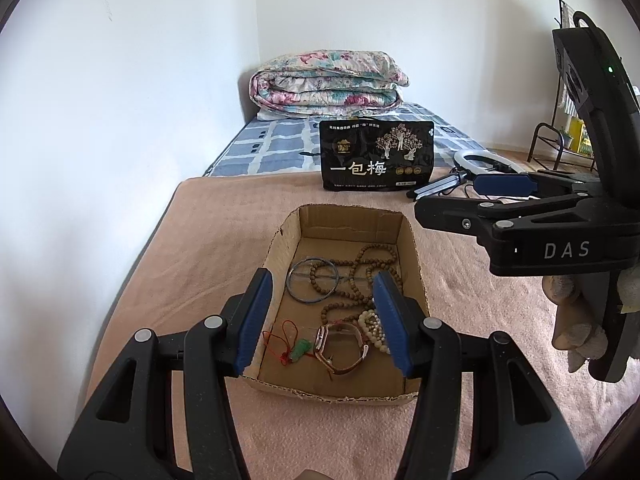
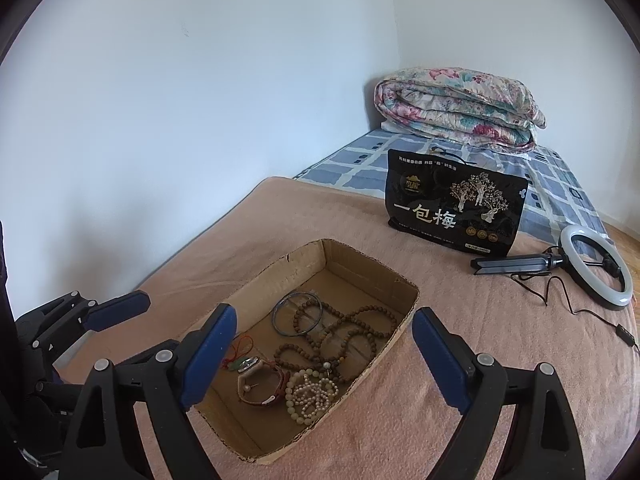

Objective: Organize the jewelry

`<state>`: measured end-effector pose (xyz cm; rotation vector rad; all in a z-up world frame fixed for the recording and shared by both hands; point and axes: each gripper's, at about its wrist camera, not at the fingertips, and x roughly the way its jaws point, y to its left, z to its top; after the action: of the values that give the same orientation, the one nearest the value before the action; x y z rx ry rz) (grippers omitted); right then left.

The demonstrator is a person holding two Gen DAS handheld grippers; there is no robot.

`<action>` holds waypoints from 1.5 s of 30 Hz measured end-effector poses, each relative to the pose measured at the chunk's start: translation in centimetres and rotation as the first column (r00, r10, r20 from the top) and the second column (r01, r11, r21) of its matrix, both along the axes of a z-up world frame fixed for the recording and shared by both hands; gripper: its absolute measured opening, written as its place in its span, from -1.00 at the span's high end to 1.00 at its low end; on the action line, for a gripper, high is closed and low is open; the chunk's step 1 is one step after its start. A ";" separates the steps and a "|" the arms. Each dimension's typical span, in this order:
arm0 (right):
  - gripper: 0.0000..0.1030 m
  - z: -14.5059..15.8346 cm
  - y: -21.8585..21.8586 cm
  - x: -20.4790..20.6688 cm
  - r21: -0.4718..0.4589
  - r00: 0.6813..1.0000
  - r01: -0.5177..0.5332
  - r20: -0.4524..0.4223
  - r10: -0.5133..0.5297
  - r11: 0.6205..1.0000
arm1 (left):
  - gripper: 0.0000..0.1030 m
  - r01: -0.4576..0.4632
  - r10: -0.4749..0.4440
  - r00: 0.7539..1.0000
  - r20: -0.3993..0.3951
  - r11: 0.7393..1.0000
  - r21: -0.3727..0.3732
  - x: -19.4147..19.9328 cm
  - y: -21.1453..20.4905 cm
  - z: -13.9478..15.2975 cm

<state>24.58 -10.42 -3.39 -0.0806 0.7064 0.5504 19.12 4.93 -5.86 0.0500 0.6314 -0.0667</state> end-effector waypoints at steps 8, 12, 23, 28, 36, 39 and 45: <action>-0.88 1.8 -1.1 -1.8 0.014 0.999 0.020 0.031 -0.020 1.000 | -0.25 -0.004 0.005 0.999 0.044 1.000 -0.003 -1.8 0.0 2.1; -0.94 2.7 -1.8 -2.9 0.019 0.998 0.033 0.044 -0.034 0.999 | -0.36 -0.010 0.010 0.998 0.062 1.000 0.002 -2.7 -0.2 3.0; -0.99 5.1 -4.2 -6.7 0.035 0.994 0.072 0.077 -0.075 0.997 | -0.60 -0.032 0.032 0.993 0.110 0.999 -0.005 -6.4 0.0 6.1; -0.99 5.8 -5.1 -8.7 0.032 0.992 0.092 0.088 -0.094 0.995 | -0.61 -0.036 0.035 0.991 0.131 0.999 0.009 -8.5 -0.3 7.1; -0.99 6.4 -6.5 -11.4 0.033 0.986 0.132 0.101 -0.134 0.991 | -0.82 -0.040 0.038 0.987 0.159 0.999 0.015 -11.3 -0.8 8.5; -0.99 6.4 -7.1 -12.2 0.029 0.983 0.147 0.107 -0.149 0.989 | -0.83 -0.043 0.040 0.986 0.162 0.999 0.016 -12.1 -0.9 8.8; -0.99 6.6 -8.0 -13.5 0.037 0.974 0.184 0.125 -0.187 0.982 | -0.93 -0.043 0.039 0.986 0.163 0.999 0.021 -12.5 -1.0 8.9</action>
<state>11.12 -18.37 3.22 -0.0257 0.5745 0.3713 6.58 3.89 3.07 0.0653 0.4703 -0.0153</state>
